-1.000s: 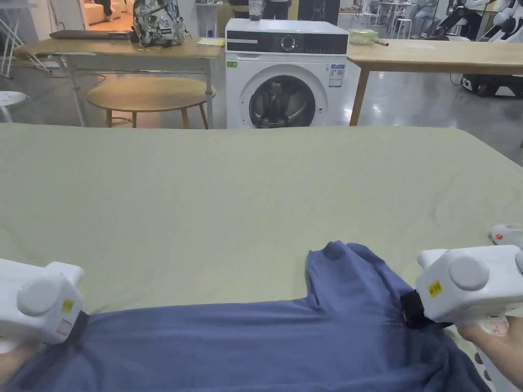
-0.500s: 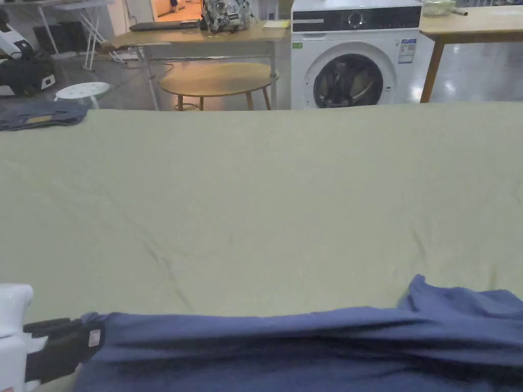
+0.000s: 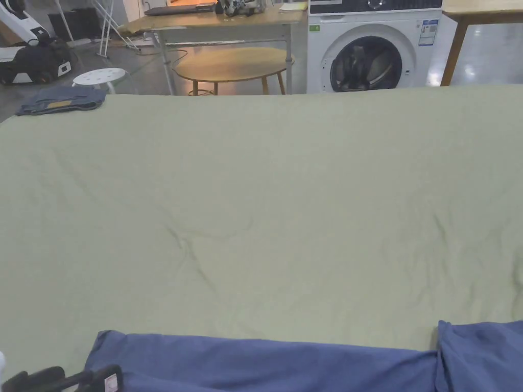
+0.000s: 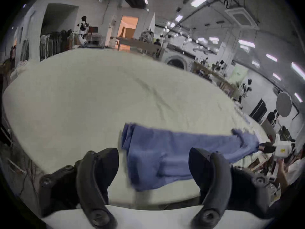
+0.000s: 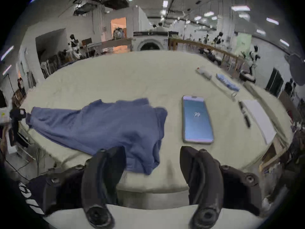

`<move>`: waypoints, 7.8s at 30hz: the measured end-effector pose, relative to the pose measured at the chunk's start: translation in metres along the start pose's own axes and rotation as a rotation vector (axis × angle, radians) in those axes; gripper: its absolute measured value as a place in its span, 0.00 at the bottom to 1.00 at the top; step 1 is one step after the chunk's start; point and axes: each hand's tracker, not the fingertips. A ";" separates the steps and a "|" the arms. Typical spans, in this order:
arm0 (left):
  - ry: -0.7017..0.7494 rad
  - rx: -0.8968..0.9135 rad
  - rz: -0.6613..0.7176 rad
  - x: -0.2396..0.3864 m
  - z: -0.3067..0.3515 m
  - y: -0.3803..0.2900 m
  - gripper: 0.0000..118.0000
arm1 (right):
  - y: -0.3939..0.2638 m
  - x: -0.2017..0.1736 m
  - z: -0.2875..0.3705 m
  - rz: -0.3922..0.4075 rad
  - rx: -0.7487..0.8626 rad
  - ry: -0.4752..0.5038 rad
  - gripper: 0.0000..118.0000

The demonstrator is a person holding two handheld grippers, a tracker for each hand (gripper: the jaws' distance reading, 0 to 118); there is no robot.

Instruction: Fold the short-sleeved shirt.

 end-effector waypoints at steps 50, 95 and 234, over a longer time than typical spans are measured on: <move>-0.142 0.109 0.487 -0.060 -0.014 0.038 0.11 | 0.044 -0.079 0.004 -0.073 0.157 0.279 0.00; -0.457 -0.034 0.368 0.077 -0.094 0.006 0.77 | 0.006 -0.069 0.023 -0.169 0.106 0.290 0.00; 0.019 0.486 -0.184 0.206 0.000 0.049 0.00 | 0.115 -0.169 0.030 -0.005 0.571 0.092 0.00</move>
